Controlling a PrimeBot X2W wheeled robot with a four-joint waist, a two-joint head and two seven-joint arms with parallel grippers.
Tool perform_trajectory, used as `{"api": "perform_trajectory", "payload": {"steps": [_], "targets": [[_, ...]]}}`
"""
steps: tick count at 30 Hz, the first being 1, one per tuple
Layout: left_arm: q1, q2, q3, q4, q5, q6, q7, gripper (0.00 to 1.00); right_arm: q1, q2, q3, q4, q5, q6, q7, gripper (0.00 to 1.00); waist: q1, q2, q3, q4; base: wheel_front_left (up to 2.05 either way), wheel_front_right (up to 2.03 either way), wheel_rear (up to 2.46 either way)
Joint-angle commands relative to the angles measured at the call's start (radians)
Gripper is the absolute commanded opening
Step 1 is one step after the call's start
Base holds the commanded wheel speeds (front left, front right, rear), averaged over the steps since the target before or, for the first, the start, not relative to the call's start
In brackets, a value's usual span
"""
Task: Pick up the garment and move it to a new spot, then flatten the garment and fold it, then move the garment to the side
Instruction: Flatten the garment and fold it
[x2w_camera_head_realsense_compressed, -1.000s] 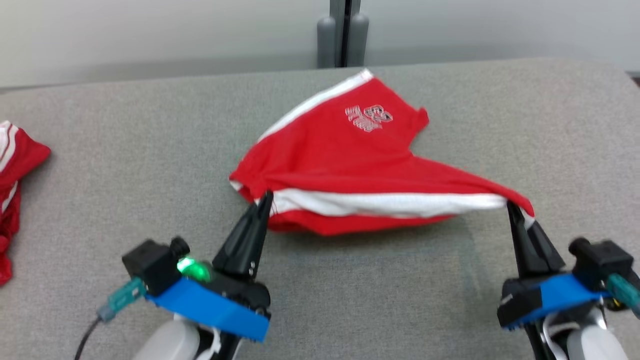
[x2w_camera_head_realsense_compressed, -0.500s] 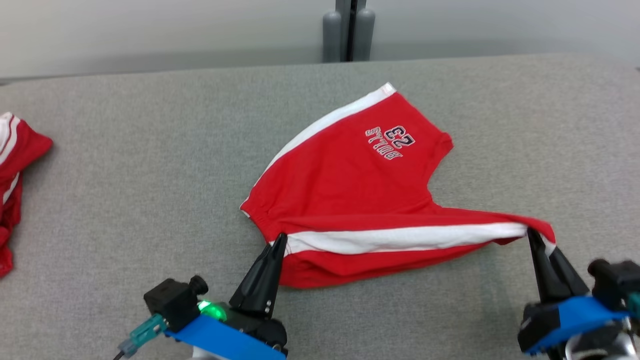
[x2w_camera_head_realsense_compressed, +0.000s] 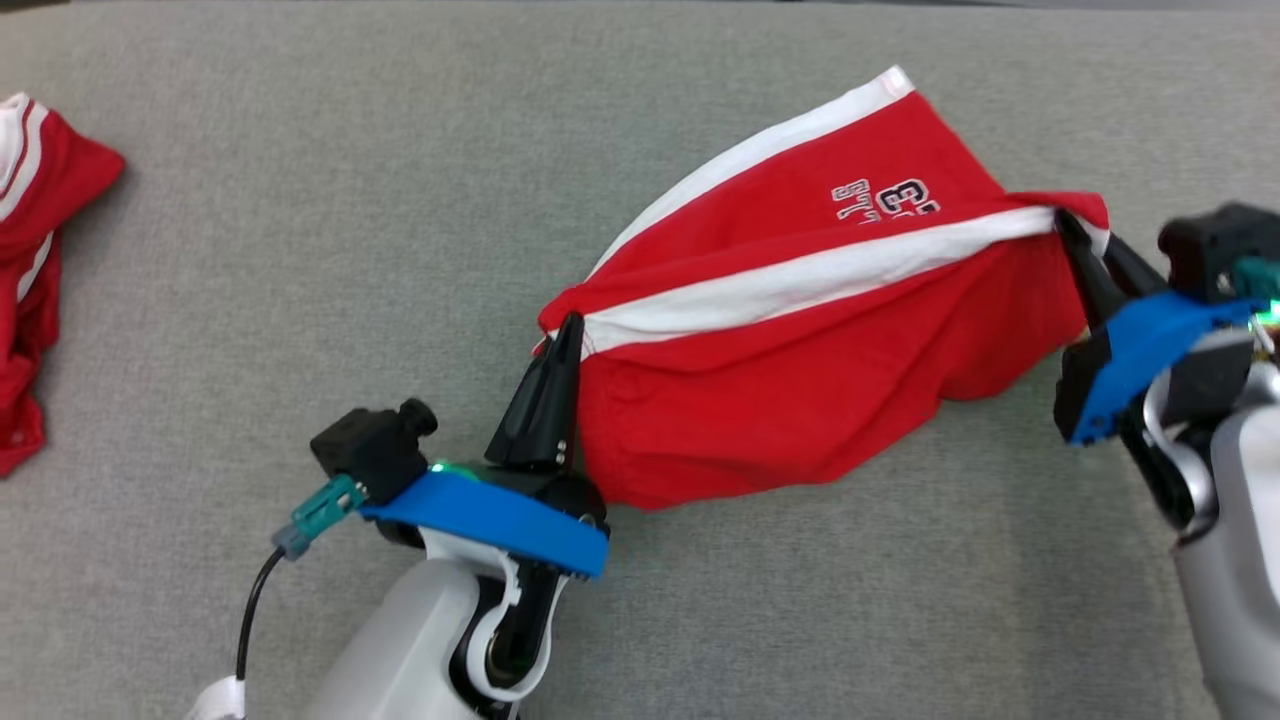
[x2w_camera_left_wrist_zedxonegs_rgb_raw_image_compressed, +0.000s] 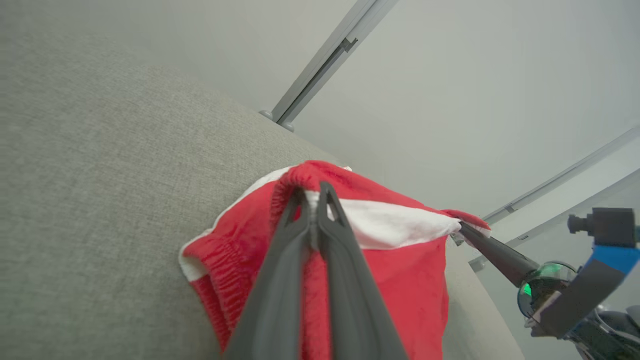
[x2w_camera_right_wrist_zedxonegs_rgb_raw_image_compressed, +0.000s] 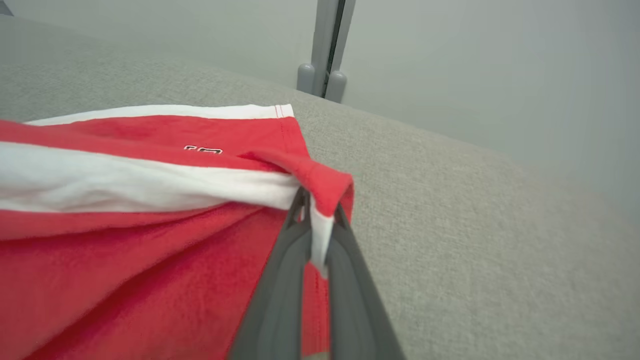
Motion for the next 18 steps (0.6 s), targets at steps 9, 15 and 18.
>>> {"api": "perform_trajectory", "payload": {"steps": [9,15,18], "targets": [[-0.102,-0.066,0.047,0.081,-0.022,-0.003,-0.007,0.0,-0.28,-0.123,0.178,0.233,0.09,0.0,0.083,0.0,-0.0003,-0.0002,0.079,0.1,0.0,0.0,0.0],[-0.15,-0.074,0.05,0.117,-0.047,0.017,-0.008,0.0,-0.404,-0.156,0.243,0.345,0.137,0.0,0.108,0.0,-0.0003,-0.0002,0.1,0.12,0.0,0.0,0.0],[-0.178,-0.075,0.016,0.132,-0.072,0.03,-0.008,0.0,-0.457,-0.163,0.272,0.402,0.151,0.0,0.11,0.3,-0.0003,-0.0002,0.109,0.122,0.0,0.0,0.0]]}}
